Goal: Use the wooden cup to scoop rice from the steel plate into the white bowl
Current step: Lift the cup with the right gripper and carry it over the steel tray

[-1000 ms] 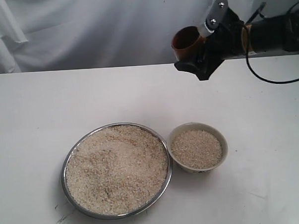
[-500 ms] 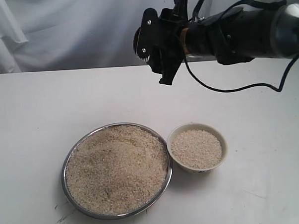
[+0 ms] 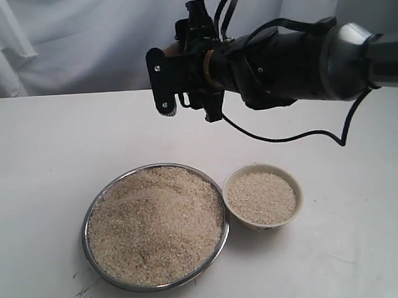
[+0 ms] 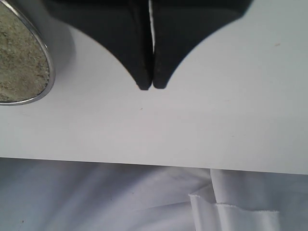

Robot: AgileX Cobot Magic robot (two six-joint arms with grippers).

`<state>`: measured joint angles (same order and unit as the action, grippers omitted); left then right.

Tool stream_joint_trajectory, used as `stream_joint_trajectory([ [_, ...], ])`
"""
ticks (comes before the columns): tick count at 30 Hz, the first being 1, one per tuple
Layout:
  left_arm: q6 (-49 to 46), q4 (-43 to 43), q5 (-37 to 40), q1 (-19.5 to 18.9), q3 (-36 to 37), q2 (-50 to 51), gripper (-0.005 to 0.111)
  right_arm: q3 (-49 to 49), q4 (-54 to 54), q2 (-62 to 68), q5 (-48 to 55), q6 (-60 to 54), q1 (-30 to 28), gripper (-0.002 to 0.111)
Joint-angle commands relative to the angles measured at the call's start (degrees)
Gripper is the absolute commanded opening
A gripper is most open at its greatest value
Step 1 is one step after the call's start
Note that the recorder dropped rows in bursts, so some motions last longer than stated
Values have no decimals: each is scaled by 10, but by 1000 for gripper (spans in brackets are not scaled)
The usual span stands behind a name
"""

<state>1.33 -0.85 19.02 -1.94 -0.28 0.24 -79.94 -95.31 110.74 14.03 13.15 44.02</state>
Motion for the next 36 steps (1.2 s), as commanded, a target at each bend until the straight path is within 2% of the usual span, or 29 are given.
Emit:
stream_joint_trajectory([
  [1, 0, 1, -8, 2, 3, -2, 0, 31, 20, -5, 71, -111, 12, 0],
  [5, 0, 1, -8, 2, 3, -2, 0, 65, 59, -13, 74, -161, 18, 0],
  [9, 0, 1, -8, 2, 3, -2, 0, 77, 63, -15, 76, -162, 29, 0],
  [17, 0, 1, -8, 2, 3, -2, 0, 77, -3, -15, 81, -226, 45, 0],
  [36, 0, 1, -8, 2, 3, -2, 0, 75, -34, -59, 83, -226, 50, 0],
])
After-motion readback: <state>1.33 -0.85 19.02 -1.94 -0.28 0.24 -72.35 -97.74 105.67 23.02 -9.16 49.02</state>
